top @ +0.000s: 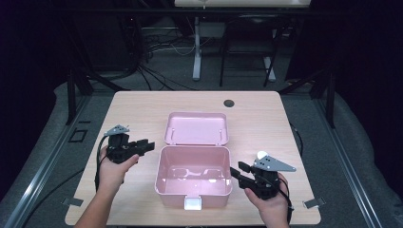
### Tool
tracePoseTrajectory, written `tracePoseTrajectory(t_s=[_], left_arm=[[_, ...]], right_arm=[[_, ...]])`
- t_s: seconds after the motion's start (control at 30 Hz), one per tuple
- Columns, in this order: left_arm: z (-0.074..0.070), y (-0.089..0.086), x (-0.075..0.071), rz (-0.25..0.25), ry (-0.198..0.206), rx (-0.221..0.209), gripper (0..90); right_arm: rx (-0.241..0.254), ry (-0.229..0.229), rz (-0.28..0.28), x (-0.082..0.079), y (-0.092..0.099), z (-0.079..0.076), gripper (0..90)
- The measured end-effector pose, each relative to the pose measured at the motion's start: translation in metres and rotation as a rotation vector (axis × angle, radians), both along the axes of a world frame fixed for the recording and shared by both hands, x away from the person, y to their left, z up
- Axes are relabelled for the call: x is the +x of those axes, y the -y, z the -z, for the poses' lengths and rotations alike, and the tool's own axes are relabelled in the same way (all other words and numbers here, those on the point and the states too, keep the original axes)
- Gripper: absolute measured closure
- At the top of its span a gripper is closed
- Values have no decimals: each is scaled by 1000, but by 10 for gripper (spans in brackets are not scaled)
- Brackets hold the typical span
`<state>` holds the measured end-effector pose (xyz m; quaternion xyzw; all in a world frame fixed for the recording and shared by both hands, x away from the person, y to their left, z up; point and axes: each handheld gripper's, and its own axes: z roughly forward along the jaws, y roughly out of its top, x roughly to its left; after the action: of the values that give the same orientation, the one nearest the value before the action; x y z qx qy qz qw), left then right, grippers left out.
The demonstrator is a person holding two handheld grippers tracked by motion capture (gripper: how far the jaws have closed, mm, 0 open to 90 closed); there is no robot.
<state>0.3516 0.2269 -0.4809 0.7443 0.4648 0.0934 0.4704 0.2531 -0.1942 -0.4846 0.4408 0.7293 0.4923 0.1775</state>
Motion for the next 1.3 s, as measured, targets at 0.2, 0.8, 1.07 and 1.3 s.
tracePoseTrajectory(t_s=[0.2,0.8,1.07,1.3], left_arm=[[1,-1,-4,13,4,19,587],[-13,-2,-12,42,37,8,569],[-17,-4,-14,27,58,33,568],[-20,-8,-15,8,69,37,540]], right_arm=[[11,15,13,-1,7,-5,592],[-7,-6,53,9,28,-2,562],[-17,-25,63,13,32,0,535],[-37,-51,61,21,35,-2,503]])
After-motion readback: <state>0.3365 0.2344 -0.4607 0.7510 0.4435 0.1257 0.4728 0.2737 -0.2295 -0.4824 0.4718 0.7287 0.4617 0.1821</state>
